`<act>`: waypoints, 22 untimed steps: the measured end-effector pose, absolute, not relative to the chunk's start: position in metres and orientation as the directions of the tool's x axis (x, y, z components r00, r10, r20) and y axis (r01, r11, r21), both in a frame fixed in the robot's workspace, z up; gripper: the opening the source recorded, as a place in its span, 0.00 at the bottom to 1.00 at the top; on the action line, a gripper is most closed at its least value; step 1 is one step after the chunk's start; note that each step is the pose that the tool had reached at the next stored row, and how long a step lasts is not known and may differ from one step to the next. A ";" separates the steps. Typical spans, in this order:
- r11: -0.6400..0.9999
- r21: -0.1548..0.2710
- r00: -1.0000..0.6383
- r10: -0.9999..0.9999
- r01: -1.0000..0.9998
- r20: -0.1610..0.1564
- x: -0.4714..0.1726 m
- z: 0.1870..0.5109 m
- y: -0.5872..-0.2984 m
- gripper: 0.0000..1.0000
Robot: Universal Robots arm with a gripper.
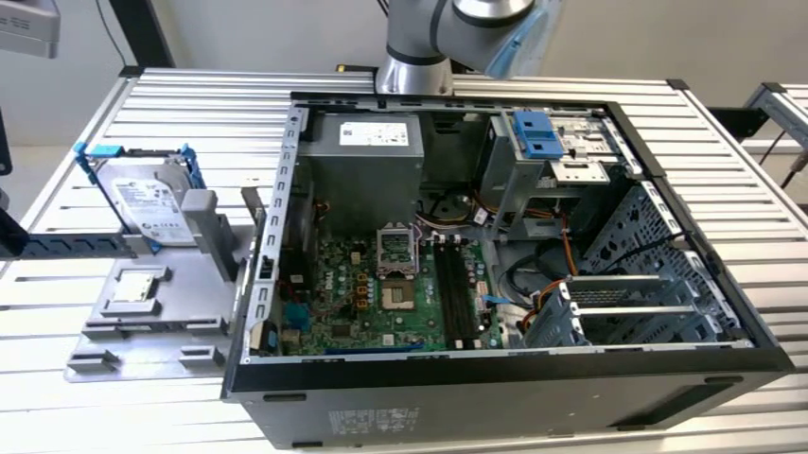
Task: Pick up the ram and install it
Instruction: 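Pick up the ram and move it above insertion slot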
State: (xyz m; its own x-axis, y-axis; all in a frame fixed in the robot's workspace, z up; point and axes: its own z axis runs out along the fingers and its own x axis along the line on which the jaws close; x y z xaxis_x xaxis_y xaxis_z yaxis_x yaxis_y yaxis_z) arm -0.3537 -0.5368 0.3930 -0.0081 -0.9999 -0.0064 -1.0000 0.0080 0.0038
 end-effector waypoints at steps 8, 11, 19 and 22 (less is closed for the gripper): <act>0.008 0.004 -0.008 -1.000 -1.000 -0.006 -0.354 0.393 -0.537 0.00; 0.008 0.004 -0.008 -1.000 -1.000 -0.006 -0.353 0.393 -0.537 0.00; 0.008 0.005 -0.008 -1.000 -1.000 -0.006 -0.324 0.393 -0.537 0.00; 0.008 0.007 -0.008 -1.000 -1.000 -0.006 -0.310 0.393 -0.538 0.00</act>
